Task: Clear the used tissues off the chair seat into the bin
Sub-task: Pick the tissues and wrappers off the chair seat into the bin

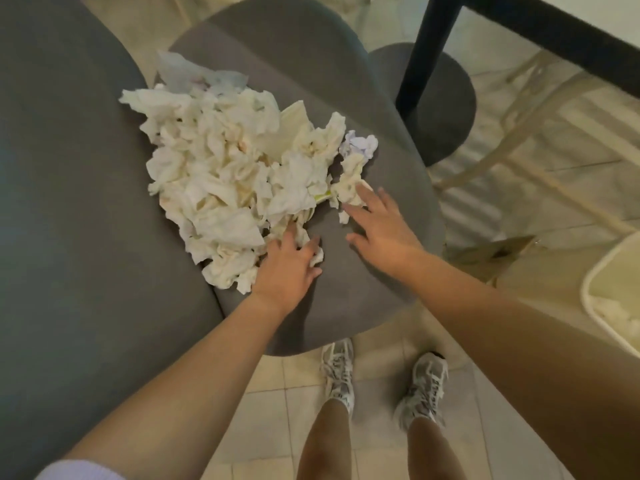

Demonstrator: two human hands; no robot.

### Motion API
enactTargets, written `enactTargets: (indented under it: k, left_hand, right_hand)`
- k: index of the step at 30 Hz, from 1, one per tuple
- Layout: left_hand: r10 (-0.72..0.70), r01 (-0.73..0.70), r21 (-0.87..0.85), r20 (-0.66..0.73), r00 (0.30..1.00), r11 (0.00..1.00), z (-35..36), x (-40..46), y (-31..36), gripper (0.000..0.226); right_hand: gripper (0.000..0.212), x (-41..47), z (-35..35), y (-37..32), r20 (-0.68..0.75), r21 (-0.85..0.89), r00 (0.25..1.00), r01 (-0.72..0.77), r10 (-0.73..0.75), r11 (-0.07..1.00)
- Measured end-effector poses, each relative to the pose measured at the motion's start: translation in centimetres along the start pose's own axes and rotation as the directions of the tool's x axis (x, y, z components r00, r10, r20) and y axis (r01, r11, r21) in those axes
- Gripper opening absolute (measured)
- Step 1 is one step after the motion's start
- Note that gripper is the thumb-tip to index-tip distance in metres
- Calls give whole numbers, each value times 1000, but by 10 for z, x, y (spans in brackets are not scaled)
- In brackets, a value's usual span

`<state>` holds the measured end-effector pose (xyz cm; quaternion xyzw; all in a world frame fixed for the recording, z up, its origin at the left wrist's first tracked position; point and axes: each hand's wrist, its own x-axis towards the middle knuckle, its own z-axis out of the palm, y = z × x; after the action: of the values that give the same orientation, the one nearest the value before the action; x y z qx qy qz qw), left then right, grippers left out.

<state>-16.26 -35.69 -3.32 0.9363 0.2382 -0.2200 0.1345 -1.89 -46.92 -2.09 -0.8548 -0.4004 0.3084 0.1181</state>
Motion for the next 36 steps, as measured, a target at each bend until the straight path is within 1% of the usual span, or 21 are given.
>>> enactTargets:
  k: [3, 5, 6, 9, 11, 13, 14, 16, 17, 18, 19, 21, 22, 24, 26, 29, 33, 34, 36]
  left_hand:
    - [66, -72, -148, -47, 997, 986, 9, 2, -2, 37]
    - [124, -131, -228, -42, 991, 965, 13, 0, -2, 33]
    - [177, -183, -230, -48, 983, 956, 15, -2, -1, 33]
    - [335, -358, -215, -136, 932, 909, 17, -7, 0, 31]
    - [359, -390, -224, -166, 918, 893, 20, -10, -1, 24]
    - [377, -410, -245, -173, 910, 878, 20, -11, 0, 23]
    - [383, -416, -254, -170, 908, 873, 20, -13, 1, 21]
    - [396, -426, -274, -158, 904, 862, 19, -18, 2, 17]
    - [400, -427, -290, -149, 904, 857, 19, -21, 3, 20]
    - [395, -419, -318, -140, 908, 850, 19, -26, 4, 25]
    - [379, -403, -359, -137, 915, 842, 18, -30, 6, 35]
    - [330, -335, -439, -91, 940, 833, 16, -35, 9, 54]
    - [309, -295, -457, -46, 950, 839, 13, -35, 10, 56]
    - [304, -267, -443, 14, 953, 856, 9, -34, 12, 40]
    - [317, -268, -440, 41, 947, 857, 8, -32, 11, 27]
    - [397, -340, -437, 41, 917, 833, 7, -27, 10, 21]
    - [449, -399, -319, 98, 888, 859, -1, -22, 14, 11]
    - [458, -410, -296, 114, 881, 863, -1, -21, 15, 10]
    - [452, -411, -251, 129, 883, 876, 1, -19, 19, 18]
  right_hand:
    - [55, 22, 5, -7, 32, -43, 999, -7, 8, 999]
    - [52, 31, 10, -9, 46, -48, 999, -13, 15, 999]
    - [48, 34, 12, -9, 51, -54, 998, -17, 19, 998]
    - [32, 31, 16, -10, 33, -82, 999, -25, 28, 996]
    - [24, 26, 18, -12, 48, -92, 998, -31, 35, 995]
    - [24, 18, 19, -13, 53, -82, 997, -46, 50, 996]
    - [29, 14, 19, -15, 49, -56, 997, -65, 67, 996]
    - [48, 6, 19, -18, 31, 14, 994, -105, 105, 994]
    - [59, 4, 20, -18, 33, 28, 993, -116, 115, 993]
    - [64, 3, 21, -19, 57, 12, 991, -121, 120, 993]
    - [59, 2, 22, -19, 85, -18, 988, -131, 132, 991]
    - [40, -1, 24, -17, 104, -80, 983, -142, 150, 987]
    - [34, -4, 24, -16, 120, -85, 980, -148, 158, 985]
    - [25, -11, 24, -14, 99, -56, 985, -139, 144, 989]
    - [24, -21, 25, -11, 34, -8, 993, -109, 109, 994]
    - [29, -30, 27, -3, -9, -27, 997, -71, 71, 997]
    - [28, -40, 27, 5, 6, -99, 996, -88, 89, 991]
    - [29, -43, 26, 6, 5, -110, 996, -90, 92, 990]
    - [31, -51, 24, 12, -1, -117, 997, -81, 82, 990]
